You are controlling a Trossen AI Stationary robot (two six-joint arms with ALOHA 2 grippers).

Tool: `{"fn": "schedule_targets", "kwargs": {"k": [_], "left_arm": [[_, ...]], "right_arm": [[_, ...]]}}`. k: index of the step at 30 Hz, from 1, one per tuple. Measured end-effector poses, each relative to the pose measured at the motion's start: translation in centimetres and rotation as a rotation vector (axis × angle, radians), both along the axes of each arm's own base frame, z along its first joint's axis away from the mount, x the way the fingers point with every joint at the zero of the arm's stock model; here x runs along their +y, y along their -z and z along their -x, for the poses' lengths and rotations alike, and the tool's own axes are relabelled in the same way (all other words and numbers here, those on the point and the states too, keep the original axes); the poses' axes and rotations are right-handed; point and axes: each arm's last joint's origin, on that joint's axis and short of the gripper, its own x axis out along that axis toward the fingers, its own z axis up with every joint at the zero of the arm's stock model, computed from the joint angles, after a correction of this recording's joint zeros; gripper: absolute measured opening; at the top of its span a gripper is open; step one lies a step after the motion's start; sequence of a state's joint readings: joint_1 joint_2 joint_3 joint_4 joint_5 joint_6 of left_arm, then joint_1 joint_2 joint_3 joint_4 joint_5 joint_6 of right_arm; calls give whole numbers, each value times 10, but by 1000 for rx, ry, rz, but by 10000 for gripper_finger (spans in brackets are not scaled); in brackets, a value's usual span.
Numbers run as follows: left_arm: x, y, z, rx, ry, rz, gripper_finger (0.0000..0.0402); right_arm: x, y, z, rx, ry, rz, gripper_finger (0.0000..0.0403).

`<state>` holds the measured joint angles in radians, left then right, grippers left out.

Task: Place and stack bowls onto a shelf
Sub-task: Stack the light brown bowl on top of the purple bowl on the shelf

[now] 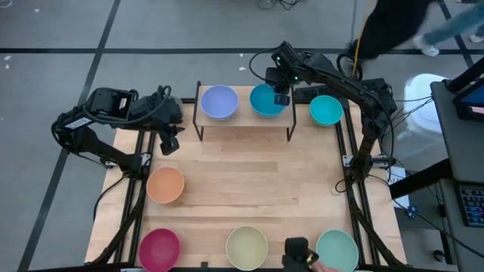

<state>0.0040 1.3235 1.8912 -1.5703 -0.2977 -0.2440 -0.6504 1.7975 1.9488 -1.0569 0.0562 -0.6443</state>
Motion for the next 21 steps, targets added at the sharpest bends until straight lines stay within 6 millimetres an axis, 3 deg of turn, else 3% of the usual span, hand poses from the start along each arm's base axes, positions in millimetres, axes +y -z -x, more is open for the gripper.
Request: {"fn": "schedule_targets", "kwargs": {"k": [6,12,15,21], "left_arm": [[-1,0,0,14,57,4,120],[-6,5,-6,32,100,79,120],[-12,19,-14,73,111,92,120],[-30,65,-42,137,54,156,120]], "right_arm": [[37,-32,8,-50,-67,74,109],[85,-70,29,-29,-93,271,109],[106,-87,44,-64,-100,328,109],[140,-114,76,-203,-115,347,109]]}}
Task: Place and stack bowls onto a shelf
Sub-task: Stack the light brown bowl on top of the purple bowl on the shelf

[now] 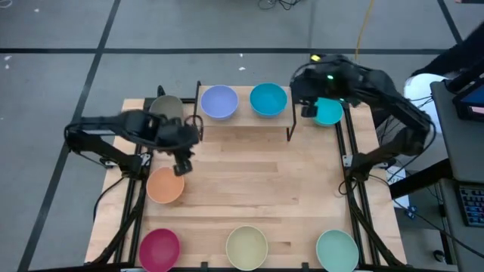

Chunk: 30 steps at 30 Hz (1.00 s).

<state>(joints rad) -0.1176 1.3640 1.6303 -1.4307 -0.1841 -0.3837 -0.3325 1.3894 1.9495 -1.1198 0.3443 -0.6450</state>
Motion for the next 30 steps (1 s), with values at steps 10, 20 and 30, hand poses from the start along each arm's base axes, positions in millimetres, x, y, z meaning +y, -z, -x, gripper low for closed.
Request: {"fn": "schedule_targets", "kwargs": {"k": [10,20,30], "left_arm": [[-51,68,-40,-133,-123,179,120],[-115,121,-68,-143,-192,281,120],[-156,167,-90,-141,-286,376,120]], "right_arm": [[44,-20,46,-73,-145,7,109],[61,-20,55,-60,-228,-16,109],[68,-18,53,-40,-266,-21,109]]}}
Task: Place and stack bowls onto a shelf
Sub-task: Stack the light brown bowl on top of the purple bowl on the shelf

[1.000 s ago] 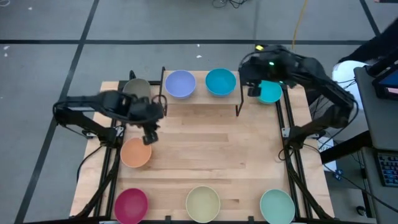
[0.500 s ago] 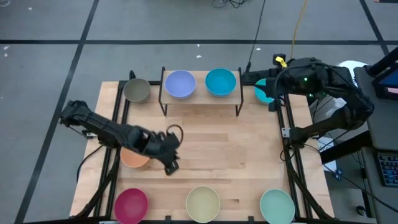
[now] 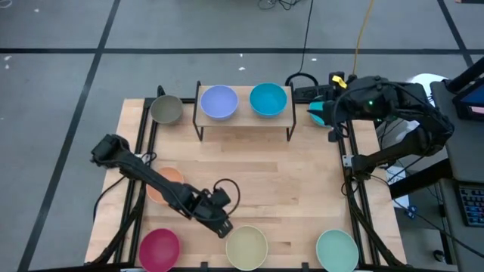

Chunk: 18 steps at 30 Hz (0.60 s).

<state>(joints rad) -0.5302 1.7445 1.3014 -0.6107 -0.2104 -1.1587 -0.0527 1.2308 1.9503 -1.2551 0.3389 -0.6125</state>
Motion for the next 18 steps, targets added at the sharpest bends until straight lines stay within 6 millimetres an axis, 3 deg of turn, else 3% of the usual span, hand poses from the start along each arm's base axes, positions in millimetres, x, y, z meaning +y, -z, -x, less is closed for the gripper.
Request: {"fn": "schedule_targets", "kwargs": {"k": [6,18], "left_arm": [[-15,11,-12,-76,14,45,120],[-23,30,-23,-96,-10,56,120]], "right_arm": [[1,0,0,5,-2,-2,109],[1,1,1,11,-5,1,109]]}}
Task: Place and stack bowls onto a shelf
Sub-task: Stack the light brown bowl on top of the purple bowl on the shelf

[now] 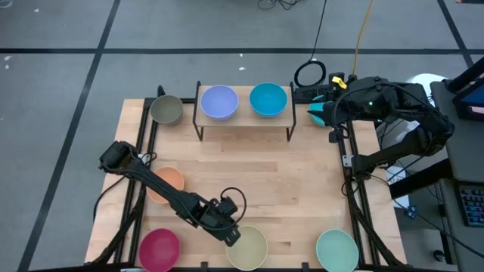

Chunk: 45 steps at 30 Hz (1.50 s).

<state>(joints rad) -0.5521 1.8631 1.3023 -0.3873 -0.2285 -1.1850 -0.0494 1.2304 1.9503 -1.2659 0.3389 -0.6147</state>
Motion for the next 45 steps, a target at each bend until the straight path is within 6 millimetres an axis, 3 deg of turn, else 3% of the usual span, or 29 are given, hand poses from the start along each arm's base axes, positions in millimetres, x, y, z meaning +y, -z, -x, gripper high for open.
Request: {"fn": "schedule_targets", "kwargs": {"k": [26,29,34,40,45], "left_arm": [[-11,38,-8,63,-16,20,118],[-9,41,-9,81,-24,38,96],[-5,41,-12,81,-46,36,14],[1,41,-15,73,-74,29,9],[10,21,-16,21,-67,12,9]], "right_arm": [[0,0,0,0,-1,1,109],[0,0,0,-3,0,0,109],[0,0,0,-4,0,0,109],[0,0,0,-4,0,-1,109],[0,0,0,-4,0,0,109]]}}
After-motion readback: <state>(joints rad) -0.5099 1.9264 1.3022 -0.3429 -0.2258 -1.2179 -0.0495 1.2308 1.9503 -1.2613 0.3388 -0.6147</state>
